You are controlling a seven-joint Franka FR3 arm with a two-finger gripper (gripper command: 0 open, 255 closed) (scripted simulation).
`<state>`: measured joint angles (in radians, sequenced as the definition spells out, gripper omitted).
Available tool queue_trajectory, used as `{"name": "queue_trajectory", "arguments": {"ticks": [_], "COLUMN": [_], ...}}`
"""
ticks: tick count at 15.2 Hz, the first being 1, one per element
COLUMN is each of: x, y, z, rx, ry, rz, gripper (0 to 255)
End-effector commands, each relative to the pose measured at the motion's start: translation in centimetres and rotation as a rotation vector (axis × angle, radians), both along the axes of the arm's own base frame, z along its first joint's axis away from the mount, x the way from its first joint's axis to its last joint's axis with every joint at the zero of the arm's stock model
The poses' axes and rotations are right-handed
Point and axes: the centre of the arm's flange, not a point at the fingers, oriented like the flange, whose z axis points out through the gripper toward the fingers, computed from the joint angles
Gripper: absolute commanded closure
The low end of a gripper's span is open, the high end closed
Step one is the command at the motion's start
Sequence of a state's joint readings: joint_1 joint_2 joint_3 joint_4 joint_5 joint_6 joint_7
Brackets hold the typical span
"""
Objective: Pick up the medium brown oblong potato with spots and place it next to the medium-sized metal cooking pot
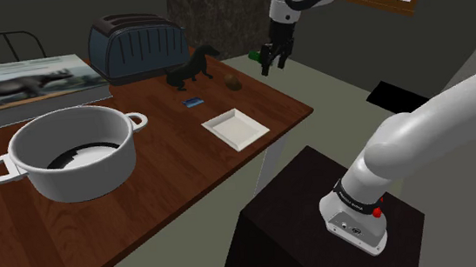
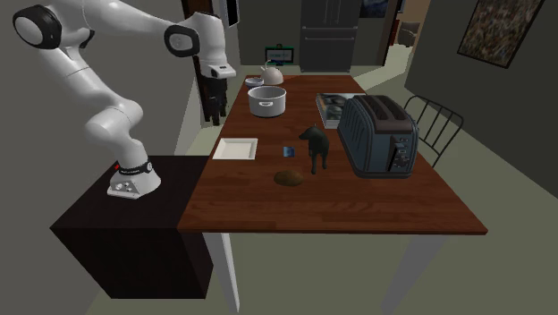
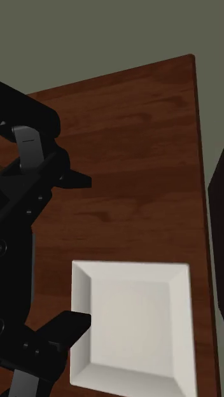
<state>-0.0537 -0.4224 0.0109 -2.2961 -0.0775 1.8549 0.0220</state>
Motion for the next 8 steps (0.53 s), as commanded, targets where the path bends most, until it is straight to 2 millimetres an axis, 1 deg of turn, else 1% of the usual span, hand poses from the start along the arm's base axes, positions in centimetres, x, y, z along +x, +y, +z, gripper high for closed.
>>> {"name": "queue_trajectory", "arguments": {"ticks": [1, 8], "x": [2.2, 9.8], "y": [-1.0, -3.6], "z": [-1.2, -5.6], "rx": [-0.006, -0.027], "ry": [-0.004, -0.012], "rz": [-0.002, -0.008], "gripper": [0, 0]}}
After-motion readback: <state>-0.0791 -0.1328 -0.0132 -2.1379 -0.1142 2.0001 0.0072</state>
